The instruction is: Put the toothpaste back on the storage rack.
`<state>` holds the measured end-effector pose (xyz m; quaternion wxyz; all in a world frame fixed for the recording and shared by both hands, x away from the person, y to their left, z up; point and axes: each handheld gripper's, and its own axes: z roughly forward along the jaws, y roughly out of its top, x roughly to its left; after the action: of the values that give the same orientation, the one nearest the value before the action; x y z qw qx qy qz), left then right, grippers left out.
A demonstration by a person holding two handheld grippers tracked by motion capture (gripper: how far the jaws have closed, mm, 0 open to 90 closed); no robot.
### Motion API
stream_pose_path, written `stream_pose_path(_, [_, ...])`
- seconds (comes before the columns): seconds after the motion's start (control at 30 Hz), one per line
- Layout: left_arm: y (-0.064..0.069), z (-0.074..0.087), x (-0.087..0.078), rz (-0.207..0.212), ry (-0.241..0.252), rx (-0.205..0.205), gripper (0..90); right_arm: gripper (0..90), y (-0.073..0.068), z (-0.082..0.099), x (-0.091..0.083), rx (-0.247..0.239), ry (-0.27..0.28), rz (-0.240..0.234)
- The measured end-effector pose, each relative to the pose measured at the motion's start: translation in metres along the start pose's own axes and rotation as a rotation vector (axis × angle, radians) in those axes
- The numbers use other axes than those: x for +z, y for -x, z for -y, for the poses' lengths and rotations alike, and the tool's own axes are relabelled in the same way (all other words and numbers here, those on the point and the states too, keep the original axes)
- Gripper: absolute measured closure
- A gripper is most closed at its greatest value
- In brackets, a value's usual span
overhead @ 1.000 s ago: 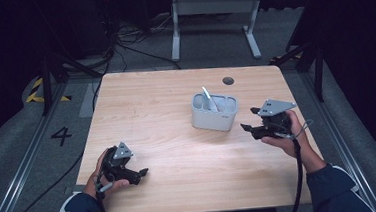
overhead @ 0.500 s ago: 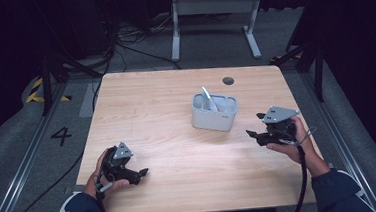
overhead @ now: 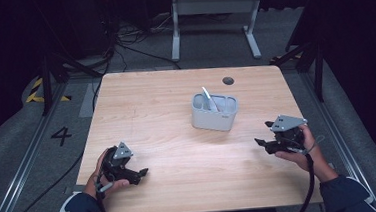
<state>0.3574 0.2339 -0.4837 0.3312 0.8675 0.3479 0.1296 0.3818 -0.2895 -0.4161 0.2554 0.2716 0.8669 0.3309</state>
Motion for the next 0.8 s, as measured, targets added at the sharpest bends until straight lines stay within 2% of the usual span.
stream_pose_path(0.33, [0.000, 0.000, 0.000, 0.000, -0.001, 0.000, 0.5, 29.9, -0.006, 0.023, -0.003, 0.000, -0.014, 0.001])
stream_pose_path(0.47, [0.000, 0.000, 0.000, 0.000, -0.001, 0.001, 0.5, 29.8, -0.007, 0.031, -0.007, 0.023, 0.002, -0.013])
stream_pose_path(0.53, [0.000, 0.000, 0.000, 0.000, 0.000, 0.000, 0.4, 29.7, -0.007, 0.034, -0.009, 0.017, 0.001, -0.002])
stream_pose_path(0.8, [0.000, 0.000, 0.000, 0.000, 0.000, 0.000, 0.5, 29.6, -0.008, 0.053, -0.013, 0.040, -0.020, -0.015])
